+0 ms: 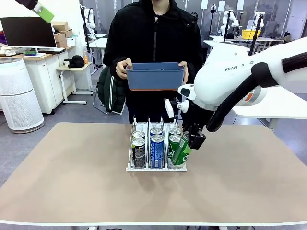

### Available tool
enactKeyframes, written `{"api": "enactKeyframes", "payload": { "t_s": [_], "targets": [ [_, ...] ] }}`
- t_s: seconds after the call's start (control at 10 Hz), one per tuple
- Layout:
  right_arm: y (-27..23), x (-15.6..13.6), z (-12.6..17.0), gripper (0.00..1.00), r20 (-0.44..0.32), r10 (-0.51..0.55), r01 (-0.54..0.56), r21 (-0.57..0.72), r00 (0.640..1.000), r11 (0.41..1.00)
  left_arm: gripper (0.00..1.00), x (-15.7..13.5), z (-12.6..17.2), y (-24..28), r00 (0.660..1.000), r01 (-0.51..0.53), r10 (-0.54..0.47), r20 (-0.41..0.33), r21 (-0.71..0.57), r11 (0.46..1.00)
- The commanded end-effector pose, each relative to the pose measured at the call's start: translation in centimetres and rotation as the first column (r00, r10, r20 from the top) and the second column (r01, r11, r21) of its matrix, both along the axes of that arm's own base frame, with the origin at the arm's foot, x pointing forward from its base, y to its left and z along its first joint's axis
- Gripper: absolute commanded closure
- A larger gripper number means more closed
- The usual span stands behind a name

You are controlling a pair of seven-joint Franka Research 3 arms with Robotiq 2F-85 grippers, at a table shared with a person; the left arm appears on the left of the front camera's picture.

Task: Fill the beverage cans into the dispenser.
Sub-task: Place the picked Sprite in the line of the Automatic Can Dispenser with the same cans.

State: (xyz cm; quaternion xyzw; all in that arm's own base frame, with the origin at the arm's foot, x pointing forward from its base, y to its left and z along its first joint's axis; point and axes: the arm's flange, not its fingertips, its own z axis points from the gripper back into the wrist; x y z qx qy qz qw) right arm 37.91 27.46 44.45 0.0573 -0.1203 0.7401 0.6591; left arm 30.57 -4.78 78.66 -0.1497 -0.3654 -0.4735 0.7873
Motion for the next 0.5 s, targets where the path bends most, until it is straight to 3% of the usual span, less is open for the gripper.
{"api": "enactKeyframes", "payload": {
  "t_s": [0.0,0.4],
  "targets": [
    [0.8,0.2,-0.7,0.42,0.106,0.004,-0.004,0.005,0.994,1.000,0.00,0.0,-0.1,0.1,1.000,-0.005,0.005,0.002,0.004,1.000],
    [1.5,0.6,-1.7,0.42,0.200,0.012,0.000,-0.059,0.980,0.998,0.00,0.0,-0.1,0.1,1.000,-0.005,0.005,0.002,0.004,1.000]
  ]
}}
